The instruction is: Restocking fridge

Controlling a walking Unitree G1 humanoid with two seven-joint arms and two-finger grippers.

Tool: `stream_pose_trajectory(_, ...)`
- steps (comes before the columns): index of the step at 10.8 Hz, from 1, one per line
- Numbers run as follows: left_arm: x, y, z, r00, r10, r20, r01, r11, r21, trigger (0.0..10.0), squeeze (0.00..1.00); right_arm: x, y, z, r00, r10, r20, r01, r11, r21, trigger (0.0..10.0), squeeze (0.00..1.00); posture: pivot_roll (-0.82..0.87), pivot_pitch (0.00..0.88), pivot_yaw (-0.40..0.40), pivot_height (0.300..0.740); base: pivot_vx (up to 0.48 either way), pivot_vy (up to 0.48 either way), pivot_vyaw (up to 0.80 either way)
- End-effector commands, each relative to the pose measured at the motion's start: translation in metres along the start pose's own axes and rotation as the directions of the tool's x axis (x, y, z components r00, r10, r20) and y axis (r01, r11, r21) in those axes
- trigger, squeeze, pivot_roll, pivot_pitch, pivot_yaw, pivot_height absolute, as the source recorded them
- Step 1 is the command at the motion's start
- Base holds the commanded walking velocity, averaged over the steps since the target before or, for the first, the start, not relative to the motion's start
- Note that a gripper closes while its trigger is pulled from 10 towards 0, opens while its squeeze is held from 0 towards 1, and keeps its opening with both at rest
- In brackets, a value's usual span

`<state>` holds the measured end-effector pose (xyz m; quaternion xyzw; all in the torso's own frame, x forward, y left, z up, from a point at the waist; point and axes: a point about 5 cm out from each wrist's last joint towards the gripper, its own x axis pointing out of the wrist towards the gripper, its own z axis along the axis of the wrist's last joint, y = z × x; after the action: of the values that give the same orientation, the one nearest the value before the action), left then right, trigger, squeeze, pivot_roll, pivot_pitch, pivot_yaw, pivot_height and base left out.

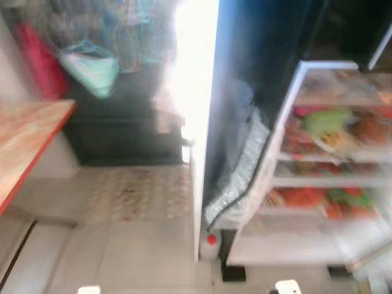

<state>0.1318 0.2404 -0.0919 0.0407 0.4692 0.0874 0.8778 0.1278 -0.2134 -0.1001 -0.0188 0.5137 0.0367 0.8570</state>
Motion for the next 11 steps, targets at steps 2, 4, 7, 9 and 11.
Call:
stream_pose_trajectory(2, 0.0, -0.006, -0.001, 0.999, -0.031, -0.005, 0.032, 0.999, 0.024, 10.0, 0.0, -0.002, -0.003, -0.007, 1.0, -0.009, -0.03, 0.009, 1.0, -0.009, 10.0, 0.0, -0.03, 0.0, 0.033, 0.74, 0.0, 0.0, -0.79)
stream_pose_trajectory(4, 0.0, -0.007, 0.0, 0.998, -0.059, -0.015, 0.06, 0.997, 0.058, 10.0, 0.0, -0.001, -0.002, 0.0, 0.999, 0.021, -0.038, -0.03, 0.974, -0.227, 10.0, 0.0, -0.03, 0.0, 0.037, 0.74, 0.0, 0.0, -0.79)
stream_pose_trajectory(7, 0.001, -0.005, 0.003, 0.998, -0.066, -0.016, 0.067, 0.993, 0.094, 10.0, 0.0, 0.0, -0.003, 0.002, 0.999, -0.016, -0.03, 0.009, 0.976, -0.216, 10.0, 0.0, -0.07, 0.0, 0.046, 0.74, 0.0, 0.0, -0.79)
stream_pose_trajectory(9, 0.002, -0.006, 0.006, 0.997, -0.079, -0.011, 0.08, 0.991, 0.105, 10.0, 0.0, 0.001, -0.002, 0.006, 1.0, -0.006, -0.021, -0.001, 0.957, -0.289, 10.0, 0.0, -0.08, 0.0, 0.041, 0.74, 0.0, 0.0, -0.79)
stream_pose_trajectory(11, 0.003, -0.008, 0.009, 0.995, -0.103, -0.011, 0.104, 0.98, 0.167, 10.0, 0.0, 0.002, 0.0, 0.009, 0.998, 0.027, -0.051, -0.047, 0.893, -0.447, 10.0, 0.0, -0.05, 0.0, 0.005, 0.74, 0.0, 0.0, -0.79)
